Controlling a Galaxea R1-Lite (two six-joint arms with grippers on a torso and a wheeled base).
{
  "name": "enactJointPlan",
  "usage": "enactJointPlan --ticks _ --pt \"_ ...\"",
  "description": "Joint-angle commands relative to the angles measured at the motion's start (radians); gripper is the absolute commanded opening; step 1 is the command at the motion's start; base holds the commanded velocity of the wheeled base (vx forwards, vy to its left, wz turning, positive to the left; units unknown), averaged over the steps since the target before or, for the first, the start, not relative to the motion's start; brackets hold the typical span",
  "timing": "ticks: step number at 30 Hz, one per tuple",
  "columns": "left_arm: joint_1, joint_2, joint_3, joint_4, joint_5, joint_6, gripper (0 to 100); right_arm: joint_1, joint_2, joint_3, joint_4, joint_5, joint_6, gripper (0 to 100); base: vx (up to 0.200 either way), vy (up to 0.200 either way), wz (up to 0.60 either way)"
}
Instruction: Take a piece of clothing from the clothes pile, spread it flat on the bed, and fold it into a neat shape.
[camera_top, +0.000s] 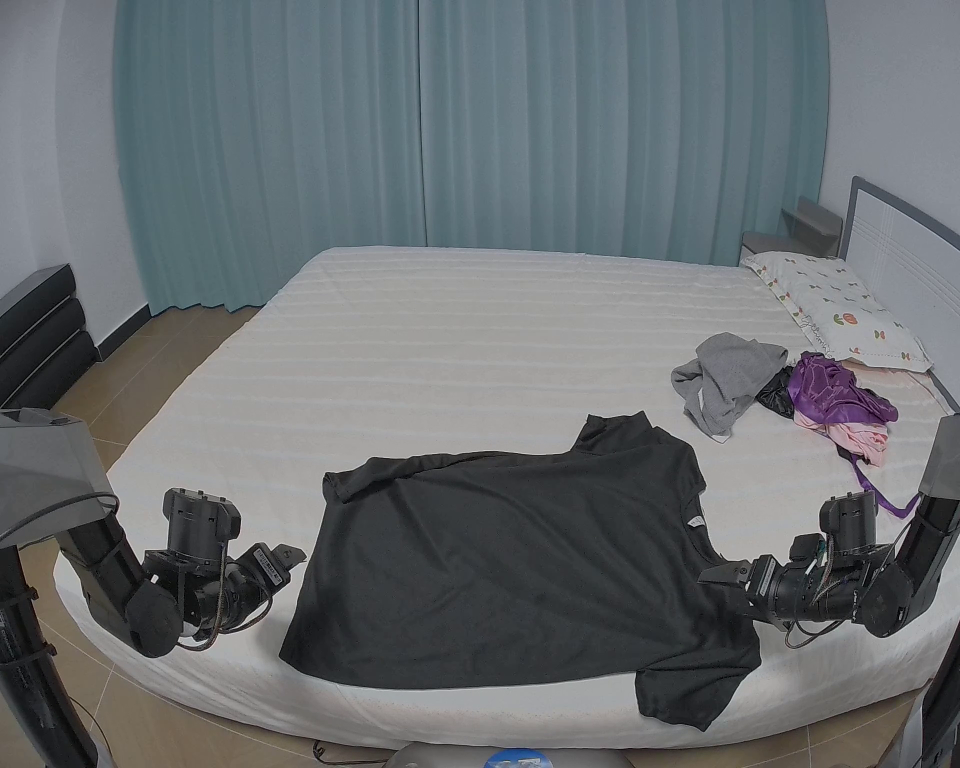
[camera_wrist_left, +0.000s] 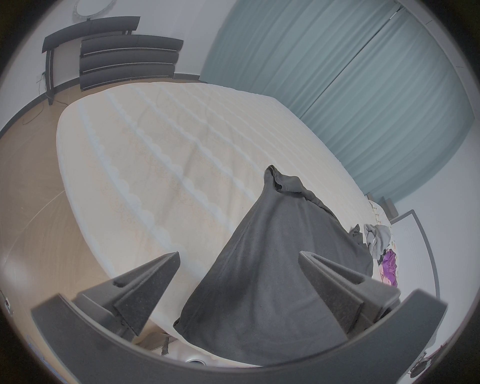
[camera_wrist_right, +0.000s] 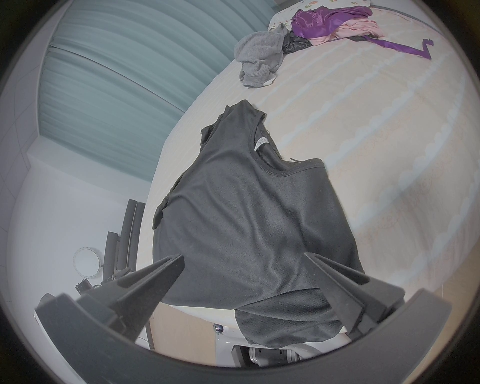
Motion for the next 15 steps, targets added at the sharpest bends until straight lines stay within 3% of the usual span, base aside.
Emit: enactJointPlan --ticks 1,9,15 --pt "0.002 0.022 -0.007 -0.005 0.001 -0.001 100 0.001 0.001 0.000 0.000 0.000 0.000 100 0.000 0.000 0.00" --pt "0.019 0.019 -0.058 -0.003 0.001 0.008 100 0.001 -0.002 -0.003 -0.002 0.000 0.000 100 0.000 0.000 0.00" --pt "0.016 0.065 -0.173 0.009 -0.001 0.013 100 0.003 0.001 -0.001 -0.002 0.000 0.000 100 0.000 0.000 0.00"
